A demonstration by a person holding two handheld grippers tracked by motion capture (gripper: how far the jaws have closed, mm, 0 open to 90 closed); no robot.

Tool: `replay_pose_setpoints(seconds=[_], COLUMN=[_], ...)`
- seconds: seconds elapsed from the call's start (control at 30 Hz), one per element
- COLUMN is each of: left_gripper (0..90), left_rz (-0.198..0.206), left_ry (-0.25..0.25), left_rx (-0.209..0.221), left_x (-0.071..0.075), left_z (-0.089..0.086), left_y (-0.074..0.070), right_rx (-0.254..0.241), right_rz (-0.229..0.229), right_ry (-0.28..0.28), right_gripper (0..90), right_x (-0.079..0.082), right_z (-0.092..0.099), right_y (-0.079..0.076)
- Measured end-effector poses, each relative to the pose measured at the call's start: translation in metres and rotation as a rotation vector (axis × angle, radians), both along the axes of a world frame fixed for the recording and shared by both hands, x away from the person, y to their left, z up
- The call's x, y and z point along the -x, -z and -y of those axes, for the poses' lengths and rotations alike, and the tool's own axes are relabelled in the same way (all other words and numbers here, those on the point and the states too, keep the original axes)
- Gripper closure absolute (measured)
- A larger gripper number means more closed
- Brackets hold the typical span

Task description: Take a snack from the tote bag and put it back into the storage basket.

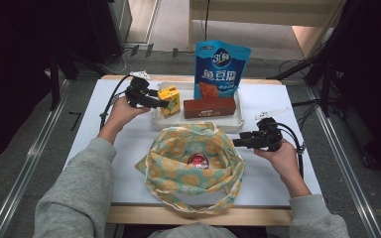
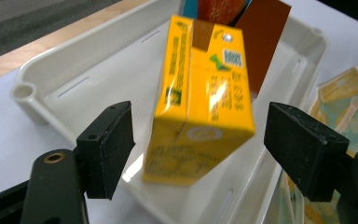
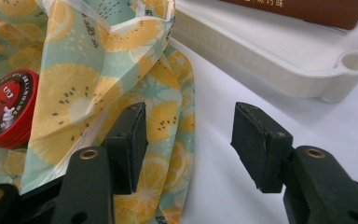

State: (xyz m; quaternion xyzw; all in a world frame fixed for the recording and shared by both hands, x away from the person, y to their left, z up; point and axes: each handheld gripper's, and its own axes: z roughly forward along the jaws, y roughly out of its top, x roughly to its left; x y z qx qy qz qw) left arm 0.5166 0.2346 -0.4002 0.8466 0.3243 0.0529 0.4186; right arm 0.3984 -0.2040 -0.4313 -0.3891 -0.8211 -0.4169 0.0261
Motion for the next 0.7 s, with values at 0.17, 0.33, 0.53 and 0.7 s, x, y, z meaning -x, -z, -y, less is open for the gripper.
replay_pose_setpoints(seconds=[0.17, 0.33, 0.53, 0.7], left_gripper=[27.1, 41.8, 62.1, 88.2], left_rz=[-0.015, -0.041, -0.067, -0.074], left_ry=[-0.010, 0.001, 0.034, 0.070], left_rx=[0.005, 0.007, 0.030, 0.014], left_x=[0.008, 0.017, 0.029, 0.031], left_z=[-0.012, -0.018, -0.022, -0.017], left_y=[0.000, -0.001, 0.004, 0.008], right_rx=[0.000, 0.001, 0.003, 0.003], right_rz=[-0.001, -0.001, -0.001, 0.000], right_ry=[0.001, 0.000, 0.001, 0.001], right_gripper=[46.4, 46.4, 46.4, 46.4], right_x=[0.000, 0.000, 0.000, 0.000], right_z=[0.000, -0.001, -0.001, -0.001], right_y=[0.000, 0.000, 0.000, 0.000])
